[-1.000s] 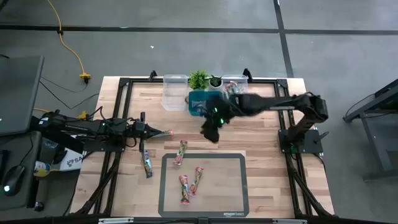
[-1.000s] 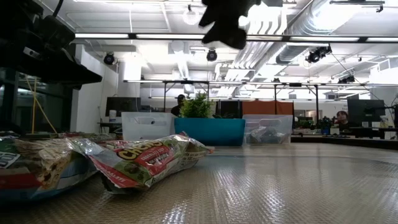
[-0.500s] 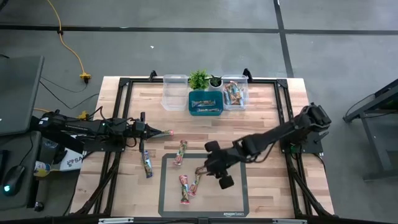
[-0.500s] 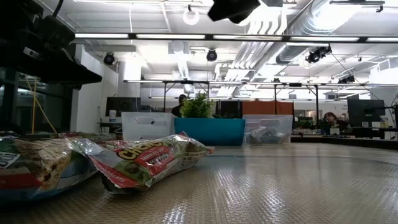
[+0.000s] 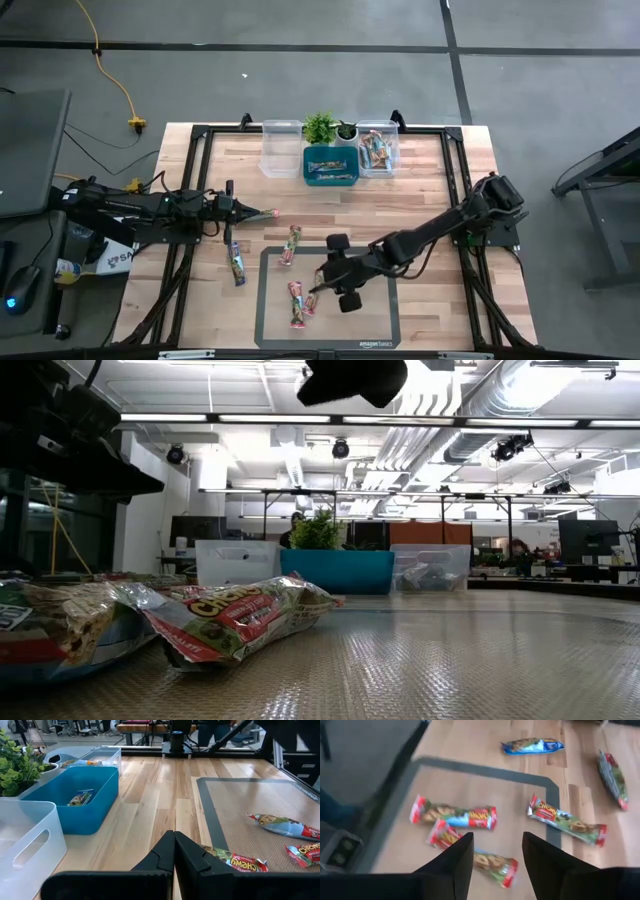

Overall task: Pick and place Granola Bars by type
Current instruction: Put the red granola bar into the left transparent bin

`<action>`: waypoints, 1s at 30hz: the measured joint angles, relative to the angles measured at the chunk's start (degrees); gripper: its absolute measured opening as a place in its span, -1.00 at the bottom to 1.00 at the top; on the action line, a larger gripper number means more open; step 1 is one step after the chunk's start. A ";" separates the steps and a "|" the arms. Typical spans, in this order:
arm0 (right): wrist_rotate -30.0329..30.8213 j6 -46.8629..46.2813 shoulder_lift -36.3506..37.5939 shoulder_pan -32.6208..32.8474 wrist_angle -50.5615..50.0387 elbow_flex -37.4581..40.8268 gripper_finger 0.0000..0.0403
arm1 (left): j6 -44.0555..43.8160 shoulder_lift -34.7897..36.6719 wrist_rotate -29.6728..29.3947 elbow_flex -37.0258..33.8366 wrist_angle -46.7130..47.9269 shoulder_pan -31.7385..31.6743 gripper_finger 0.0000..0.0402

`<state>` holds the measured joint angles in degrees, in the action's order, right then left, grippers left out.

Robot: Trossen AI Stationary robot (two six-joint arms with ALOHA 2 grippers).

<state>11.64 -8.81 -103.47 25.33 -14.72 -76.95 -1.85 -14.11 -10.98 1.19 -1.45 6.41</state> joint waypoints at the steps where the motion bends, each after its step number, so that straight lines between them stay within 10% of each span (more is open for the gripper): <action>1: -0.28 -1.88 0.07 -0.02 0.62 0.00 -0.26 | 0.00 0.00 0.00 -0.02 0.00 -0.01 -0.99; 11: -4.94 -3.75 0.12 2.35 0.49 -0.02 -0.35 | 0.00 0.00 0.00 0.00 -0.01 0.01 -0.99; 30: -7.99 38.33 -8.41 -1.13 -4.93 -0.02 -0.08 | 0.00 0.00 0.00 0.00 -0.01 0.00 -0.99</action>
<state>3.65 29.51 -111.88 24.20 -19.65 -76.97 -1.85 -14.11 -10.98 1.19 -1.45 6.41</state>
